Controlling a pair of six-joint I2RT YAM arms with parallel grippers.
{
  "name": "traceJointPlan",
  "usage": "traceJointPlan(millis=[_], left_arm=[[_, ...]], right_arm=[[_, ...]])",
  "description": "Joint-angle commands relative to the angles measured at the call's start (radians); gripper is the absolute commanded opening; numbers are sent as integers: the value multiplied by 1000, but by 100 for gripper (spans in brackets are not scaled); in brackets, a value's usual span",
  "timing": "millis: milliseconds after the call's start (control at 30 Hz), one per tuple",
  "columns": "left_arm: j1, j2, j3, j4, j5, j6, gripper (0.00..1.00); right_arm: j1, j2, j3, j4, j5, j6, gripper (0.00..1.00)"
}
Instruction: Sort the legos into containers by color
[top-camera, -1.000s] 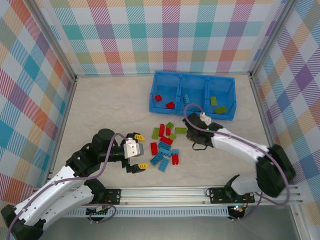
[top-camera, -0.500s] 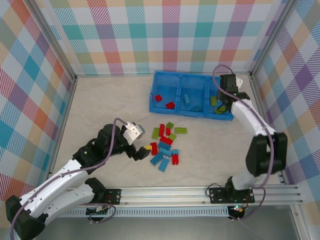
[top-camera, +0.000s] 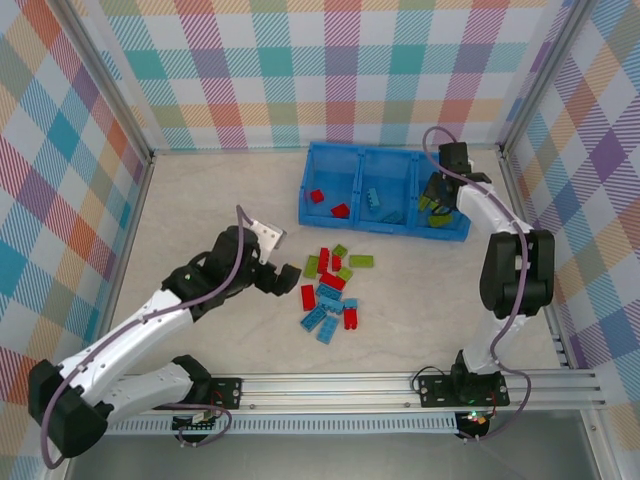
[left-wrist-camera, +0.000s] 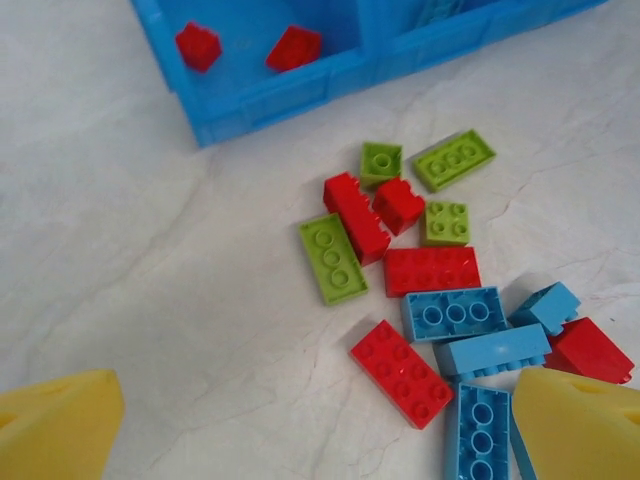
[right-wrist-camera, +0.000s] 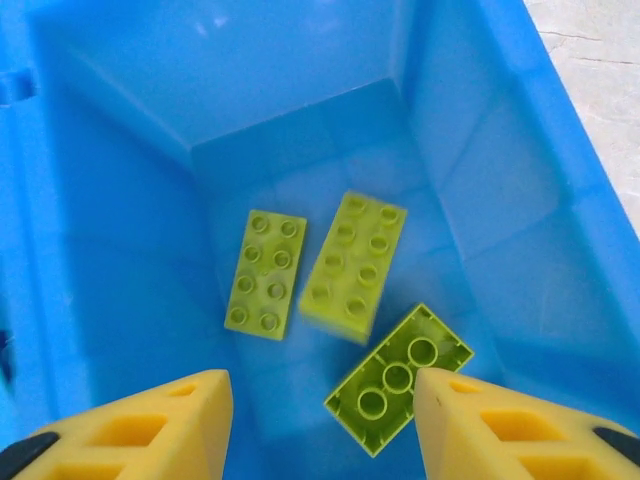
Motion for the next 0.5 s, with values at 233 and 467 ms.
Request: traceJointPlan(millis=[233,467], left_arm=[[21,298,216,-97,-29,-454,97],[0,562,331,-4,47,-489,81]], right_arm=[[87,-529,-292,-76,-529,-43,58],[362,-697,-430,-271,-561,11,59]])
